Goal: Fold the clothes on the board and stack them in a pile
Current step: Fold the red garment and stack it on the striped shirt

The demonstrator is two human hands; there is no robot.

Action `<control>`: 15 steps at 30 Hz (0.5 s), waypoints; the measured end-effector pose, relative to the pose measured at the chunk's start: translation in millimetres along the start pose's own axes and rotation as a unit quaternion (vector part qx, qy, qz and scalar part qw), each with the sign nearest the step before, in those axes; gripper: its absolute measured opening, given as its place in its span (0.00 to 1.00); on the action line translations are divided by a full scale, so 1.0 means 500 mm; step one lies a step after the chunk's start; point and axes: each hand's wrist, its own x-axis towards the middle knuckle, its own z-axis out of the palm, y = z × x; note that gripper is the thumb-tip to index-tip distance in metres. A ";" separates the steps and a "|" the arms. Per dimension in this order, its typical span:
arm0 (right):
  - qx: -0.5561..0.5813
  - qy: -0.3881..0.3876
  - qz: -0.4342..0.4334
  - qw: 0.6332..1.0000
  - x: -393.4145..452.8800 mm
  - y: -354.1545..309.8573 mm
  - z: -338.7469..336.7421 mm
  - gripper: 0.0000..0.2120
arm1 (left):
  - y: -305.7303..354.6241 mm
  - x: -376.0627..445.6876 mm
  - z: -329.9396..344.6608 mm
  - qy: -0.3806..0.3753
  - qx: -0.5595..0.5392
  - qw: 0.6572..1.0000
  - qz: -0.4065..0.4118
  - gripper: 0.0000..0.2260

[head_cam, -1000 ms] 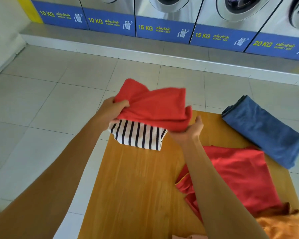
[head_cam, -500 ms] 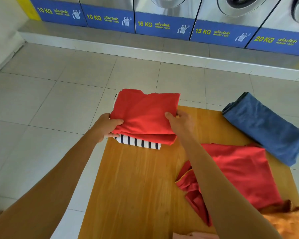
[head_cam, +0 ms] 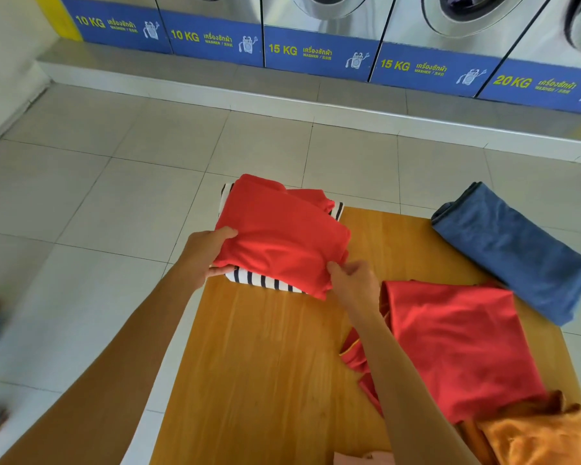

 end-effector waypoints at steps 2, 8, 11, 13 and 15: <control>0.068 -0.018 0.064 0.995 -0.003 -0.023 -0.005 0.31 | 0.004 0.001 -0.001 0.002 0.025 1.000 0.004 0.25; 0.153 -0.144 0.061 0.976 0.016 -0.115 -0.026 0.24 | 0.039 -0.009 -0.004 -0.016 0.087 0.992 0.086 0.23; 0.212 -0.137 -0.009 0.968 0.024 -0.173 -0.044 0.24 | 0.062 -0.017 -0.011 -0.017 0.043 0.992 0.119 0.22; 0.238 -0.131 -0.055 0.961 0.027 -0.203 -0.058 0.21 | 0.073 -0.020 -0.016 -0.009 -0.014 0.993 0.119 0.19; 0.221 -0.126 -0.075 0.964 0.036 -0.204 -0.056 0.18 | 0.070 -0.015 -0.022 -0.007 -0.029 0.994 0.104 0.20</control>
